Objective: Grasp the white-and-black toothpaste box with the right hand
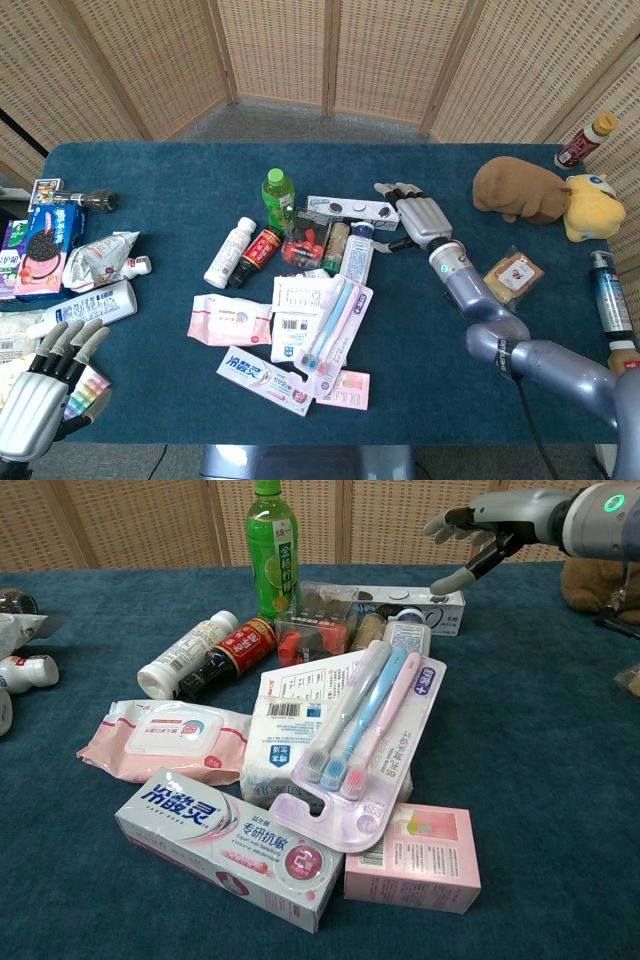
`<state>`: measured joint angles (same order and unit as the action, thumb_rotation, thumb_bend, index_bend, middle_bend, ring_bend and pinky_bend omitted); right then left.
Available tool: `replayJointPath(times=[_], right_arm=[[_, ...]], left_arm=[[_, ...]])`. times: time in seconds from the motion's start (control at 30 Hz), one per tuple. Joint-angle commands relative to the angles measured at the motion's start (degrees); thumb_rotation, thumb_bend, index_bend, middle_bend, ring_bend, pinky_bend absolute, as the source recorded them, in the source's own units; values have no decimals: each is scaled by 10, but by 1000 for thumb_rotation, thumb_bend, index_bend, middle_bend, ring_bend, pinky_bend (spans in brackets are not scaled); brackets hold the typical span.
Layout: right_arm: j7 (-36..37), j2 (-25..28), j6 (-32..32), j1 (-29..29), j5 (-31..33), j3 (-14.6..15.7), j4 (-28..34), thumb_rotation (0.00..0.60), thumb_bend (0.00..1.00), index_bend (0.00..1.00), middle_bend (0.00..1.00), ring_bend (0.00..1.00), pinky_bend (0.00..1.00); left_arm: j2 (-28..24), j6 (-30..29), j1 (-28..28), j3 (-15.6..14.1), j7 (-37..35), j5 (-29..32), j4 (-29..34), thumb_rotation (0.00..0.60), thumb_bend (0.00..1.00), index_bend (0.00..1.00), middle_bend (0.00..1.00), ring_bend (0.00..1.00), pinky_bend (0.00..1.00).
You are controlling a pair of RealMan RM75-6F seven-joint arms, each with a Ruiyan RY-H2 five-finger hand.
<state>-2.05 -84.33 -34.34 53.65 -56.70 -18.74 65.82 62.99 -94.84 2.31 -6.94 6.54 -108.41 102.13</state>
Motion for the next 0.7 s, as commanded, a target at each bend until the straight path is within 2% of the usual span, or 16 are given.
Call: replayJointPath(times=[0.03,0.3,0.43,0.6,0.7], right_arm=[[10,-47,48,39,16,4,-83,413,227,0,38,0,0],[31,-102,104,73,-1,16,-214,413,226,0,62,0,0],[46,-122,124,81,-12,20,-260,416,226,0,77,0,0],[59,-150,144,88,-23,25,-314,482,227,0,164,0,16],[64,-171,152,94,-26,25,-348,517,222,0,239,26,87]], left_arm=[[-1,6,-2,2,7,4,6,600,368,0,0,0,0],[-3,15,-3,3,25,9,22,600,369,0,0,0,0],[-4,11,1,2,31,8,25,600,367,0,0,0,0],[-4,10,4,1,33,8,26,600,368,0,0,0,0],[-5,5,7,0,32,7,26,600,370,0,0,0,0]])
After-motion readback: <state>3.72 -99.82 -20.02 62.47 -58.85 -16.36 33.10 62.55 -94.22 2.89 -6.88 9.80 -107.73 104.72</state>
